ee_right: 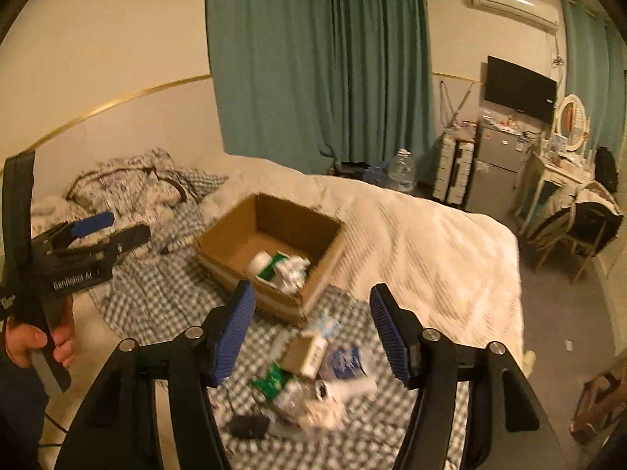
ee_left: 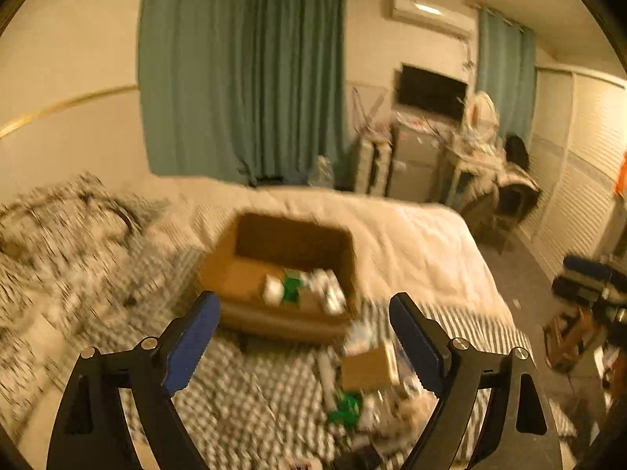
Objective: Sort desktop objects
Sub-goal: 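Move both tools back to the pile of items, then grasp the black sunglasses case with the left tool while the right tool grasps the white lace cloth, then carry the case and cloth into the cardboard box and release both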
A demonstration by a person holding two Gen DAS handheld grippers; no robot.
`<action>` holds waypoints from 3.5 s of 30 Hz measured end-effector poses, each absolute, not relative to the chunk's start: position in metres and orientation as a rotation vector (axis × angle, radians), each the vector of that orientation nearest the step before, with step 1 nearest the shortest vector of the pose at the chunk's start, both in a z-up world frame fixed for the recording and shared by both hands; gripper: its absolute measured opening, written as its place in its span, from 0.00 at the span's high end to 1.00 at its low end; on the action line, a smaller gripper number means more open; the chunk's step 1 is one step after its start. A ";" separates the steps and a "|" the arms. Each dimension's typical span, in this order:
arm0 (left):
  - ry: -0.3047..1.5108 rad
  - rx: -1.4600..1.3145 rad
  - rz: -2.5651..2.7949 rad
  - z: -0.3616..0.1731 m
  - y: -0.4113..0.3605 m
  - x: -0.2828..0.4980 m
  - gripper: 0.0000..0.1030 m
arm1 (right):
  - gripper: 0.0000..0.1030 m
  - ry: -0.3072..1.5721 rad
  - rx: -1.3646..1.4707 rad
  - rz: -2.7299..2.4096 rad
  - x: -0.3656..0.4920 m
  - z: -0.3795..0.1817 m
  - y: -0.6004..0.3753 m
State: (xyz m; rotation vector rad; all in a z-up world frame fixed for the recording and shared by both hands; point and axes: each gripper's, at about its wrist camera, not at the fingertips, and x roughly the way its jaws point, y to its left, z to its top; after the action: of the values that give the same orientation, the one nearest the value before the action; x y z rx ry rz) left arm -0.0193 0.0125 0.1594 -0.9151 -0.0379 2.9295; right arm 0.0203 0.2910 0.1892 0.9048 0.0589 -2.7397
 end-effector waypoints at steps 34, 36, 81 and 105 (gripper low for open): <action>-0.180 -1.411 2.387 -0.132 0.079 -0.001 0.12 | 0.33 0.032 1.541 -2.407 -0.018 -0.096 0.283; -0.186 -1.441 2.371 -0.139 0.078 -0.004 0.12 | 0.33 0.027 1.554 -2.413 -0.021 -0.098 0.282; -0.206 -1.075 2.585 -0.048 0.036 0.020 0.16 | 0.84 0.142 1.229 -2.528 0.044 -0.006 0.250; -0.095 -0.919 2.851 0.064 -0.016 -0.177 0.16 | 0.84 0.052 0.985 -2.500 -0.156 0.078 0.198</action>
State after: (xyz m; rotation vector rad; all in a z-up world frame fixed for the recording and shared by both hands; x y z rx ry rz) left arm -0.1770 -0.0160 0.0643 -0.9192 -0.0953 2.8511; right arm -0.1562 0.1980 0.0777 0.9846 0.0516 -2.4996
